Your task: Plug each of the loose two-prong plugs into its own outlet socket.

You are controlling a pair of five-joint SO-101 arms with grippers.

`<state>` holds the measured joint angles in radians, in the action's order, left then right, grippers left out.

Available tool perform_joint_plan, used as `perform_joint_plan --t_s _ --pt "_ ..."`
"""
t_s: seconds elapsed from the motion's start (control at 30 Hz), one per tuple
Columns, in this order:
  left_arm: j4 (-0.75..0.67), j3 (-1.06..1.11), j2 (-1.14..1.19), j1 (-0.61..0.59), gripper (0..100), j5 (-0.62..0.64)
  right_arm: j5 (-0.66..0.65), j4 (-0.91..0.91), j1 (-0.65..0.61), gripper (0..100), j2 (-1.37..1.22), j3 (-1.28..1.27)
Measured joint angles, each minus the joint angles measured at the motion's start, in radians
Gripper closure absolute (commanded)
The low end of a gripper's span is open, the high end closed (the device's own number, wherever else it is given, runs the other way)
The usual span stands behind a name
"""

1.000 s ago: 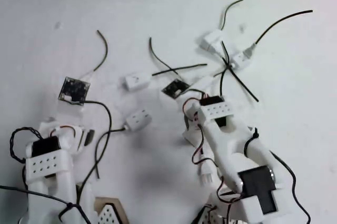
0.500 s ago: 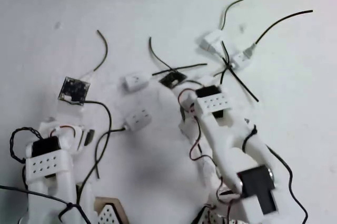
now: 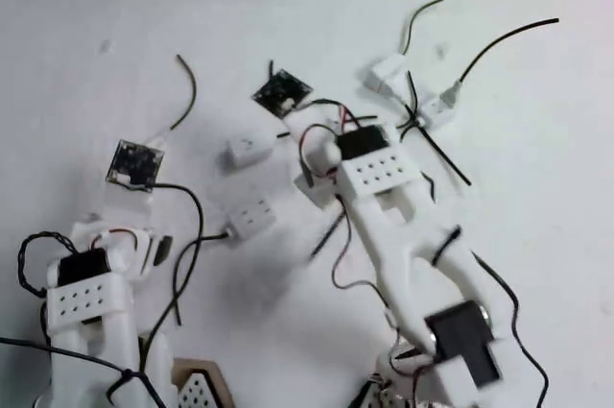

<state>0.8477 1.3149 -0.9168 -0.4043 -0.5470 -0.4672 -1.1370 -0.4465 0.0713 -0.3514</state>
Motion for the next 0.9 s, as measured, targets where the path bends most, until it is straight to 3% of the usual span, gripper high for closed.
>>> perform_joint_plan --t_s 0.33,0.57,0.8,0.9 --pt "0.000 0.000 0.000 0.000 72 0.000 0.020 -0.052 -0.026 97.1 -0.017 0.044" --pt "0.000 0.000 0.000 0.000 72 0.000 0.276 -0.121 -0.025 76.2 -0.069 0.044" --pt "0.000 0.000 0.000 0.000 72 0.000 0.446 -0.169 -0.020 78.9 -0.192 0.044" --pt "0.000 0.000 0.000 0.000 72 0.000 0.485 -0.110 0.003 82.0 -0.253 0.044"
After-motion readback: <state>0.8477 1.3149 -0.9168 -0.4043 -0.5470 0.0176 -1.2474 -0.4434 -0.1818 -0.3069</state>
